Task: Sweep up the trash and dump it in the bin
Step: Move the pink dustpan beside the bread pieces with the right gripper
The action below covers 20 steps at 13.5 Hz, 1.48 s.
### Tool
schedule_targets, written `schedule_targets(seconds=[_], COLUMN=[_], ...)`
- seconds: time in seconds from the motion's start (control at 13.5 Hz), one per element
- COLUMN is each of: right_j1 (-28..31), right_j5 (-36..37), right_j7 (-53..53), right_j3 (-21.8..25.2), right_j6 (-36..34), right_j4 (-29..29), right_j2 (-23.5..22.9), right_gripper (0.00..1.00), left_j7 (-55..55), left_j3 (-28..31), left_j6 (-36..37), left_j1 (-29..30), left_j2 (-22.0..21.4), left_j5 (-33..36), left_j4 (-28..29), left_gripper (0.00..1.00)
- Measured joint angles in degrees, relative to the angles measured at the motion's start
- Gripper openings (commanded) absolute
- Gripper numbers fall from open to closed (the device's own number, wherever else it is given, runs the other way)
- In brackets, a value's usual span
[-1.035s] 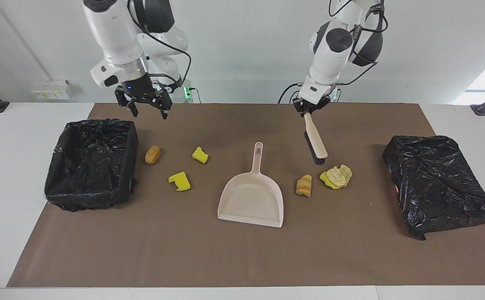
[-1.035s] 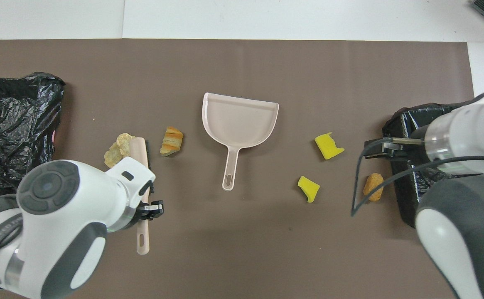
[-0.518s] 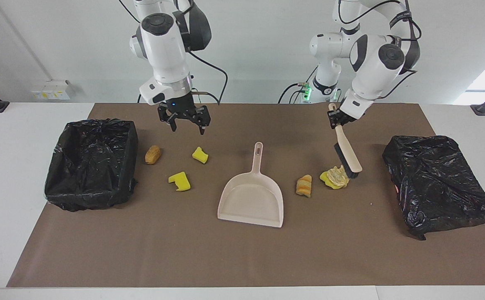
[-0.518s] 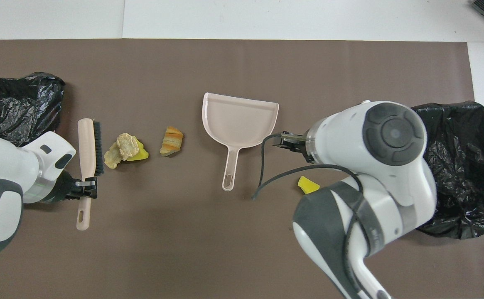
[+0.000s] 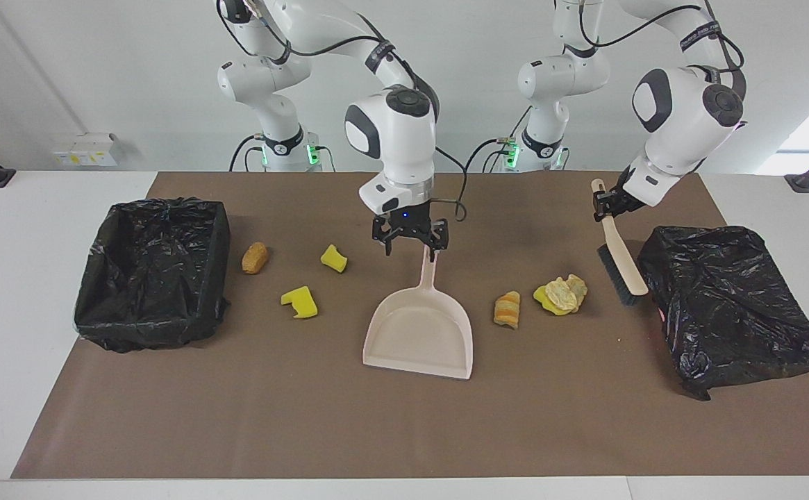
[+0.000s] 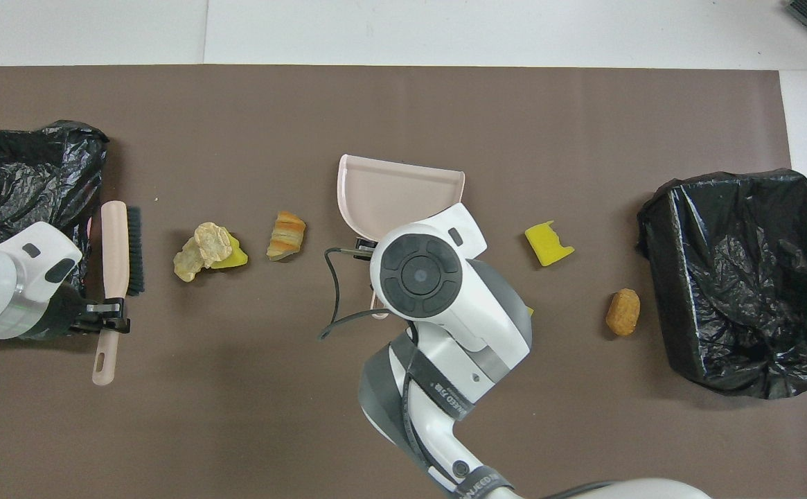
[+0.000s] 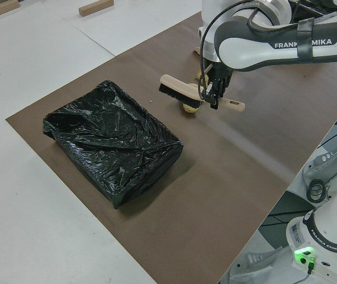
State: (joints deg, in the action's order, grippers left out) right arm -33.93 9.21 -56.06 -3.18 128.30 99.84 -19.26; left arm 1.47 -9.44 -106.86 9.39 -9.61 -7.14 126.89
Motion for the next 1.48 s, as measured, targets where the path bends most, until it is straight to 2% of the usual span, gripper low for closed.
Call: schedule_targets(seconds=[0.15,0.3,0.74,0.89,1.11,1.48], right_j1=[-0.84,-1.26,-1.93,-2.51,-3.83,-4.21], right_j5=[1.07,1.30,1.51,1.52,1.78,4.48], right_j7=[-0.81,-0.80,0.94,2.74,6.94,10.80], right_j3=[0.04,0.05,0.04,0.03,0.06,0.33], right_j6=[1.52,1.65,1.60,1.42,-0.24,-1.20], right_j4=[-0.12,-0.13,0.29,0.69,0.85,0.84], right_j2=[-2.71,-4.13,-4.28,-4.25,-3.75,-3.09], right_gripper=[1.00,0.81,0.54,0.25,0.00,0.00], left_j7=[0.00,0.00,0.00,0.00,0.00,0.00], left_j3=[-0.24,-0.30,-0.30,-0.30,-0.30,-0.32], left_j6=[0.00,0.00,0.00,0.00,0.00,0.00], left_j1=[0.00,0.00,0.00,0.00,0.00,0.00], left_j2=[0.23,0.35,0.36,0.36,0.36,0.36], left_j5=[0.00,0.00,0.00,0.00,0.00,0.00], left_j4=[1.01,1.24,1.25,1.25,1.25,1.25], left_gripper=[0.00,0.00,0.00,0.00,0.00,0.00])
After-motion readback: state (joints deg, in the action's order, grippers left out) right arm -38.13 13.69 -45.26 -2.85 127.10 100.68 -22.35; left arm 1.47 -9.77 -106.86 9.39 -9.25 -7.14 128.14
